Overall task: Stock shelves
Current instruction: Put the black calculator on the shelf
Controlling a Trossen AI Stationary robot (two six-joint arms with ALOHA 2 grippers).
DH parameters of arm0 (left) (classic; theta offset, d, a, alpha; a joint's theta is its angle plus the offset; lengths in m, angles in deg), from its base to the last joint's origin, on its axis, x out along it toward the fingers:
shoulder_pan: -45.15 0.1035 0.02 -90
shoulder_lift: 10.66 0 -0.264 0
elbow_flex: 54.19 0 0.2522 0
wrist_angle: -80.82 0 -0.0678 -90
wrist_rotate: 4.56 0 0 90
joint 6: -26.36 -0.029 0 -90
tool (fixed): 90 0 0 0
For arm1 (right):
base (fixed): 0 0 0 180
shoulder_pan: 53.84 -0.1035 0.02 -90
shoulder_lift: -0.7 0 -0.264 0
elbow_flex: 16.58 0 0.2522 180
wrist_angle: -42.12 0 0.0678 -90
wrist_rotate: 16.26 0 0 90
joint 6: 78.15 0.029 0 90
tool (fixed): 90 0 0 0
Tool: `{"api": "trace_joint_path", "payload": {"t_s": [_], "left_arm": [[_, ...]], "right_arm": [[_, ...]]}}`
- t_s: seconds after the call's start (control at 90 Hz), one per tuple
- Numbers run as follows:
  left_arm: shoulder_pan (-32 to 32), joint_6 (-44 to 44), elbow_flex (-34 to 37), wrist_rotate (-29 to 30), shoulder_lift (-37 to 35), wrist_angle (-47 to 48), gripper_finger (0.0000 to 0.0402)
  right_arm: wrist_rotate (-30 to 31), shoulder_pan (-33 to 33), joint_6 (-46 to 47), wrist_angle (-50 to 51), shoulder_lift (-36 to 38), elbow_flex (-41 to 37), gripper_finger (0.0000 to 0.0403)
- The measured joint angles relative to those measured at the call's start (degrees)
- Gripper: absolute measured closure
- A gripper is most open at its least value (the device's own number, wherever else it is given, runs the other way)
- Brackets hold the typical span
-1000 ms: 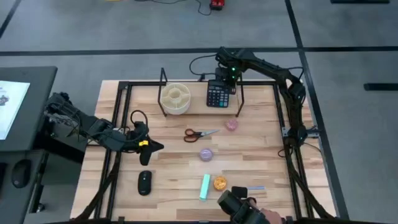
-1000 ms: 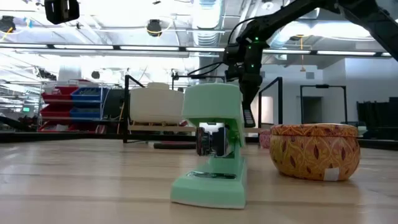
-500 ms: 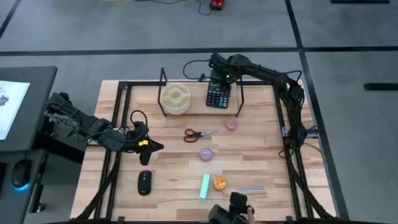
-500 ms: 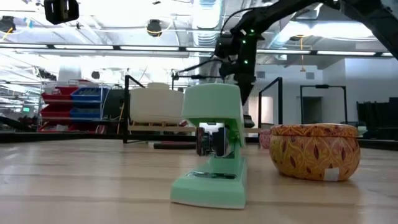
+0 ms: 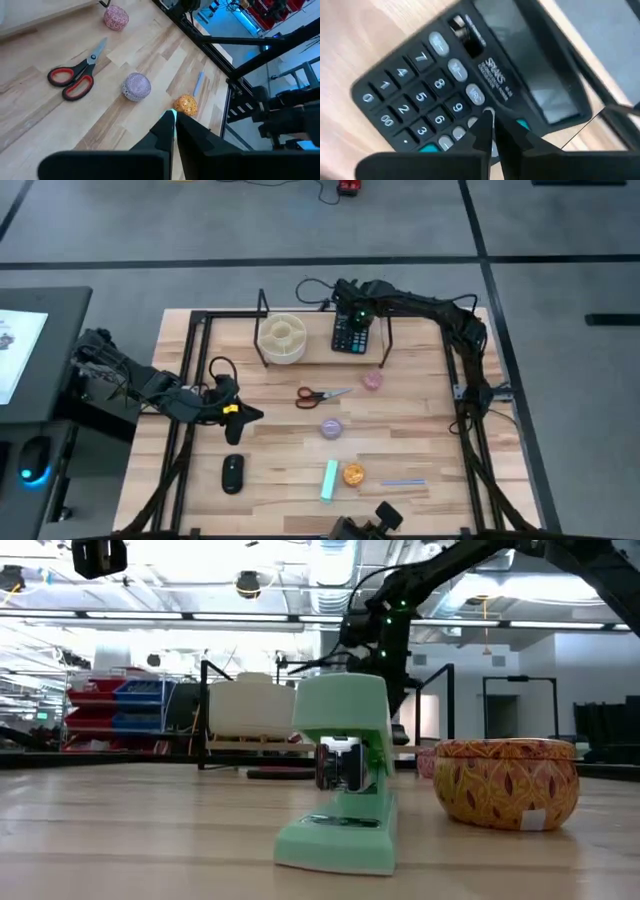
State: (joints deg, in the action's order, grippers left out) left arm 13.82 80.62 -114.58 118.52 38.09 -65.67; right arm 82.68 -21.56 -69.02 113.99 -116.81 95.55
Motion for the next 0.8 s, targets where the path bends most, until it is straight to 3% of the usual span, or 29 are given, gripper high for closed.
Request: {"api": "trace_joint_path", "payload": {"t_s": [0.8], "left_arm": [[-0.09,-0.02,0.0,-2.95,0.0,0.02,0.0402]], "right_arm": [[-0.27,-11.39,1.14,-15.56,0.02,-3.51,0.0403]]}}
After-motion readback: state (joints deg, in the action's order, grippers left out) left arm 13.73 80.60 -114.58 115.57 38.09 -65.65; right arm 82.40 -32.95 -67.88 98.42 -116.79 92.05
